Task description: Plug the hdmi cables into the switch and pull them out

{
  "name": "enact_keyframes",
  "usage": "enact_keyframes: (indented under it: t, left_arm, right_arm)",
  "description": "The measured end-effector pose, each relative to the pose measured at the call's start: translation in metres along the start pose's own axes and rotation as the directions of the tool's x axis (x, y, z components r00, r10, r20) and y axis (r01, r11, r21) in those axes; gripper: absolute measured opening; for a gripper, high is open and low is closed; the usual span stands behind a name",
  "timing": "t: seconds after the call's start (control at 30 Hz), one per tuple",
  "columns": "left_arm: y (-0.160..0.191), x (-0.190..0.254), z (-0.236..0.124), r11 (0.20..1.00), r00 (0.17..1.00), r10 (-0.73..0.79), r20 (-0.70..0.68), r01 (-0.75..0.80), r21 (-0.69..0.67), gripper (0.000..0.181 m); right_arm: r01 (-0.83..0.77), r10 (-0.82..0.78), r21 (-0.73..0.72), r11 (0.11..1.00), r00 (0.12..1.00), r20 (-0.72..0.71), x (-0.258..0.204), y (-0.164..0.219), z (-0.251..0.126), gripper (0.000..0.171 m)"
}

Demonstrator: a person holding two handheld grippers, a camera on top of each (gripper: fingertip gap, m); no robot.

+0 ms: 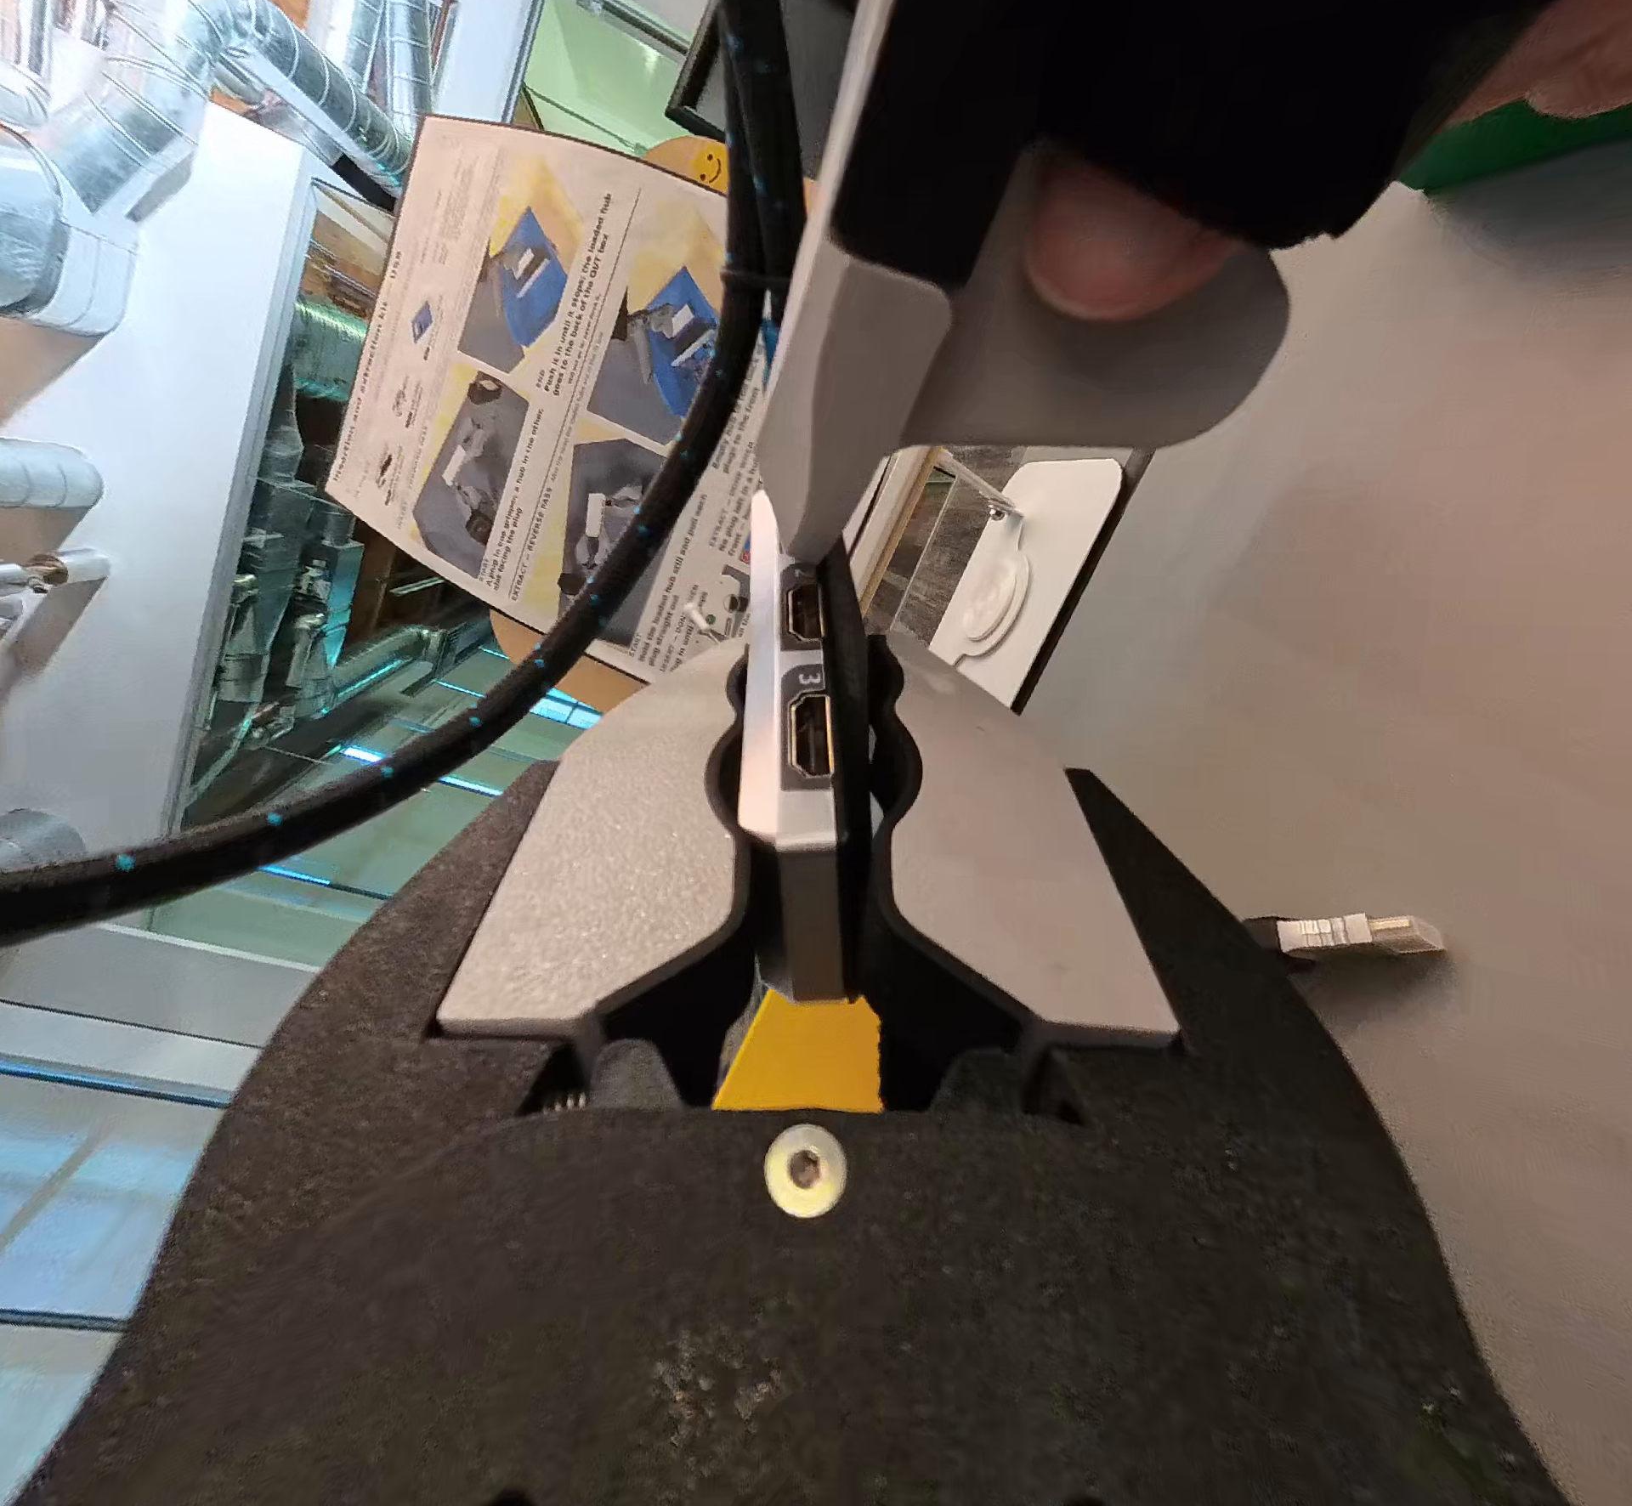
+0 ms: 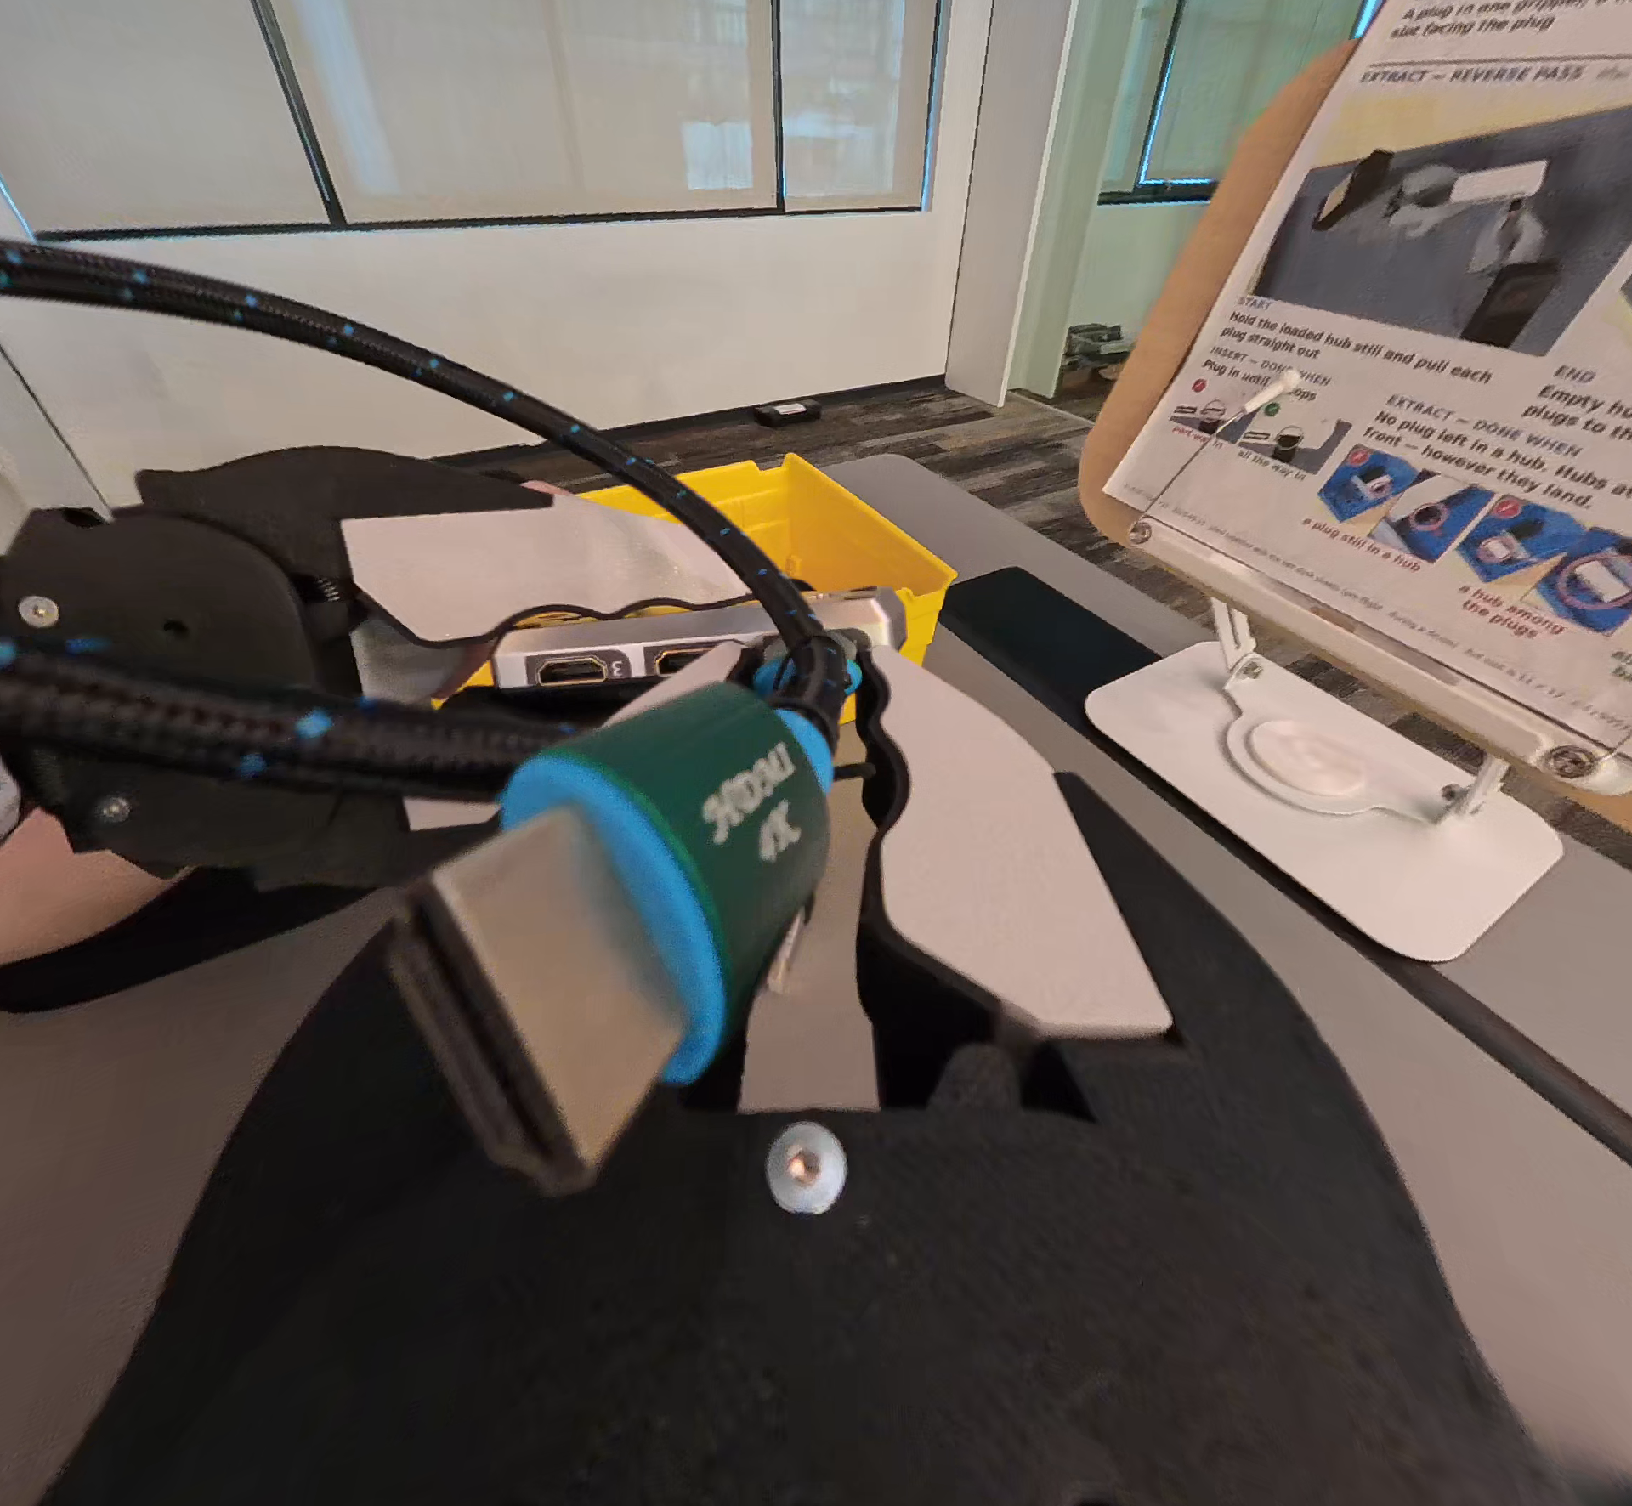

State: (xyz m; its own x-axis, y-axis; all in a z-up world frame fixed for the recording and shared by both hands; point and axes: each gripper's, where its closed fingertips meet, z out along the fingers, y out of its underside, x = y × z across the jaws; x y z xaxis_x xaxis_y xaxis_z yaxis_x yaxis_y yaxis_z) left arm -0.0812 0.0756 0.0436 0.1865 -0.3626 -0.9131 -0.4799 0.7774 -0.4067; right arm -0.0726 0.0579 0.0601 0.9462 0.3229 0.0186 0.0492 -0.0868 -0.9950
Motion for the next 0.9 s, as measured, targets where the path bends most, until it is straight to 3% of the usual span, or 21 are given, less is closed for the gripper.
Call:
enact_keyframes:
  t: [0.1, 0.23, 0.33, 0.43, 0.9]
  left_arm:
    - [-0.001, 0.002, 0.000, 0.998, 0.998, 0.055, 0.006, -0.055, 0.009, 0.025]
    - [-0.017, 0.000, -0.001, 0.975, 0.970, 0.194, 0.147, -0.207, 0.080, 0.041]
    - [-0.011, 0.007, 0.003, 0.985, 0.984, 0.149, 0.098, -0.156, 0.071, 0.018]
    - [-0.007, 0.006, 0.004, 0.988, 0.986, 0.140, 0.093, -0.145, 0.051, 0.018]
    - [-0.003, 0.005, 0.003, 0.991, 0.986, 0.132, 0.100, -0.133, 0.007, 0.025]
  right_arm:
    - [0.009, -0.009, -0.019, 1.000, 1.000, 0.005, 0.000, 0.003, 0.000, 0.018]
    - [0.021, -0.019, -0.029, 0.999, 0.997, 0.075, -0.013, 0.005, 0.003, 0.020]
    - [0.085, -0.082, -0.085, 0.993, 0.996, 0.035, -0.012, 0.018, 0.010, 0.020]
    - [0.022, -0.019, -0.053, 0.998, 0.999, 0.051, -0.012, 0.017, 0.013, 0.020]
    - [0.050, -0.048, -0.064, 0.997, 0.999, 0.021, -0.012, 0.014, 0.010, 0.020]
